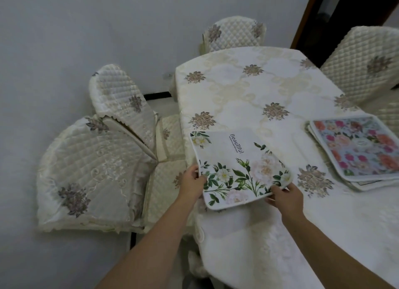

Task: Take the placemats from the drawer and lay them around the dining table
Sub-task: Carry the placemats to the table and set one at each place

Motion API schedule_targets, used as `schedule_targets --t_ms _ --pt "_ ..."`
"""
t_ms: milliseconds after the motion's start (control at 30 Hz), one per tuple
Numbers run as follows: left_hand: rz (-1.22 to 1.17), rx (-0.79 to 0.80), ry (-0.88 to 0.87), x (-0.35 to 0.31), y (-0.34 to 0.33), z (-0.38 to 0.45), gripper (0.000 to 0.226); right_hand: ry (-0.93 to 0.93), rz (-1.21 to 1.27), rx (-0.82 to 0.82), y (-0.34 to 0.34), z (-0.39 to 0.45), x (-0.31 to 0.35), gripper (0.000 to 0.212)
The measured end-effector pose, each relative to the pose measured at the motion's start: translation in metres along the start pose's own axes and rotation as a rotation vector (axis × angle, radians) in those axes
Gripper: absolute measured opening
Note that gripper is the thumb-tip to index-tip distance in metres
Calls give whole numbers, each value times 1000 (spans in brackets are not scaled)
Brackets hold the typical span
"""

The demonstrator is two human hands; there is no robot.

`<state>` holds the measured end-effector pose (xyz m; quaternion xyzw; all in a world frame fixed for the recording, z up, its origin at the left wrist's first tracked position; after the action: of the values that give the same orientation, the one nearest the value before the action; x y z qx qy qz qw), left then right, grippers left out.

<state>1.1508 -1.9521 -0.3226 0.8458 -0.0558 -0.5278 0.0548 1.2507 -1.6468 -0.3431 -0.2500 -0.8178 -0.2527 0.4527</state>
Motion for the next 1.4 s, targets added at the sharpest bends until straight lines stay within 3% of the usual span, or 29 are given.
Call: schedule_targets --t_ms 333,600,700,1033,1400 --pt "277 175 160 47 3 59 6 -226 42 -149 -5 -10 -55 12" --pt "262 240 208 63 5 64 7 -368 290 -161 -18 -37 -85 13" --pt "277 286 218 63 0 60 3 -444 266 -154 -21 -41 -89 10" --pt "239 228 233 74 -1 53 6 -360 82 -171 -4 -46 -87 9" --pt "278 241 232 83 -10 53 3 -357 138 -104 -23 -38 -76 11"
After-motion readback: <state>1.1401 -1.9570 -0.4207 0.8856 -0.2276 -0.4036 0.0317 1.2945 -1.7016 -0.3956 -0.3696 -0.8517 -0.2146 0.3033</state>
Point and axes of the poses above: each hand's wrist, its own z-axis towards the middle knuckle, its own y-axis out of the back of the hand, x = y × z, the point moved 10 cm from there along z, towards the middle knuckle
